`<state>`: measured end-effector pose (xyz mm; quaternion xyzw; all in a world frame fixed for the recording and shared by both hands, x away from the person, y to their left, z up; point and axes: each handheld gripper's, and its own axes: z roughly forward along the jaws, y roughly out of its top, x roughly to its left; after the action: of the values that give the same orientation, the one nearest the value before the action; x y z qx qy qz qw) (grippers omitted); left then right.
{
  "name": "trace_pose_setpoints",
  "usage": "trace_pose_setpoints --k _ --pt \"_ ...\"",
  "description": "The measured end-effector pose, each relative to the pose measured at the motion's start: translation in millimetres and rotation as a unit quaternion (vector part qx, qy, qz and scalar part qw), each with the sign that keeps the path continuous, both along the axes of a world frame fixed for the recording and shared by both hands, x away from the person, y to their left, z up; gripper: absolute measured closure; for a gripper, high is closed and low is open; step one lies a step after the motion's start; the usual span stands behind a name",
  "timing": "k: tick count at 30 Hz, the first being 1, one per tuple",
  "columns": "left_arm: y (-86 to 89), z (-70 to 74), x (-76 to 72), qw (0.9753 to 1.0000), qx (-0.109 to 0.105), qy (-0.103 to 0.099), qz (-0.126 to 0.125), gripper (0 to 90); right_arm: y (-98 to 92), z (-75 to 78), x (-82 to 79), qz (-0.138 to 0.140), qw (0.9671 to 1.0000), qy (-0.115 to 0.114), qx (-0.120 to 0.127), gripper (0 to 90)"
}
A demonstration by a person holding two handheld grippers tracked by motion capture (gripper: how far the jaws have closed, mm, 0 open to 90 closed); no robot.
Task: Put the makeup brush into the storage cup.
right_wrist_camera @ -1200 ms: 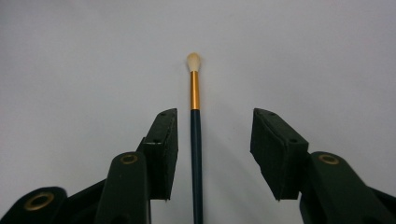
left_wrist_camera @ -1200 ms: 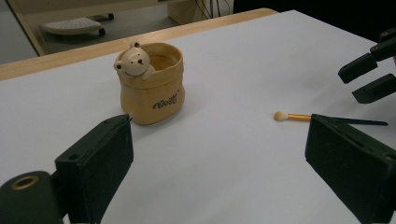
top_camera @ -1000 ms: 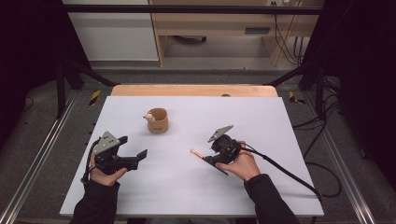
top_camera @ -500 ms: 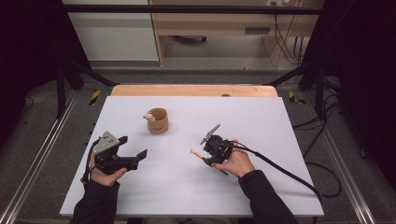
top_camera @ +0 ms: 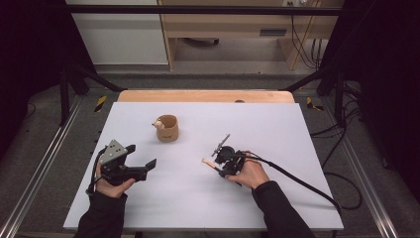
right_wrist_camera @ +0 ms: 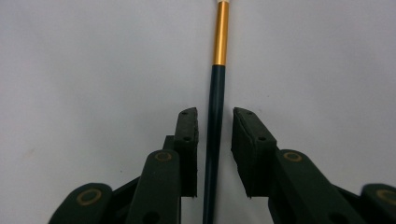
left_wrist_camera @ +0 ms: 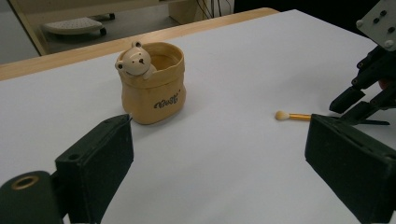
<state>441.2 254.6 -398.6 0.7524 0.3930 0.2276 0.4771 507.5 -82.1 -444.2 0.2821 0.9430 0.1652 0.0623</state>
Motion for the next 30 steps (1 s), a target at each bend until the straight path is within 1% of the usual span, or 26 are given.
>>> trace_pose_setpoints --k 1,2,3,4,8,9,13,17,22,25,28,30 --pt "-0.2 -0.1 0.1 1.0000 0.000 0.000 0.000 7.5 0.3 -0.7 -0.2 -0.001 1.0000 0.001 -0.002 72.9" --pt "-0.4 -0.3 0.1 1.0000 0.002 0.000 0.000 7.5 1.4 -0.9 -1.0 -0.011 0.9999 0.008 -0.007 73.2" --pt "-0.6 -0.5 0.2 1.0000 0.002 0.000 -0.001 7.5 0.5 -2.5 -0.1 -0.001 1.0000 0.004 -0.007 73.9" --pt "-0.7 -0.7 0.2 1.0000 0.002 0.001 0.000 7.5 0.5 -3.6 0.2 0.002 1.0000 0.005 -0.008 74.6" --pt "-0.4 -1.1 0.5 1.0000 0.005 0.002 -0.001 7.5 1.3 -4.7 0.6 -0.002 0.9999 0.014 -0.008 77.1" --pt "-0.7 -1.4 0.6 1.0000 0.002 0.002 0.000 7.5 0.9 -5.0 1.1 -0.002 0.9999 0.014 -0.007 77.9" --pt "-0.8 -1.2 0.4 1.0000 0.005 0.002 -0.001 7.5 1.2 -5.1 1.2 -0.004 0.9999 0.015 -0.007 83.4" --pt "-1.4 -1.5 0.6 1.0000 0.003 0.002 0.000 7.6 1.9 -5.1 0.0 -0.006 0.9999 0.013 -0.009 83.7" --pt "-1.8 -1.8 0.7 1.0000 0.004 0.002 0.000 7.6 2.2 -5.3 -0.9 -0.004 0.9999 0.007 -0.010 83.9" --pt "-1.8 -1.6 0.4 1.0000 0.003 0.002 -0.001 7.6 2.3 -4.8 -1.8 -0.006 0.9999 0.008 -0.011 84.0" --pt "-1.4 -1.2 0.3 1.0000 0.005 0.002 -0.002 7.6 1.8 -2.1 -2.9 -0.009 0.9999 0.007 -0.007 84.1" --pt "-1.5 -1.2 0.3 1.0000 0.005 0.002 -0.001 7.6 0.9 0.3 -3.5 -0.008 1.0000 0.005 0.002 84.1"
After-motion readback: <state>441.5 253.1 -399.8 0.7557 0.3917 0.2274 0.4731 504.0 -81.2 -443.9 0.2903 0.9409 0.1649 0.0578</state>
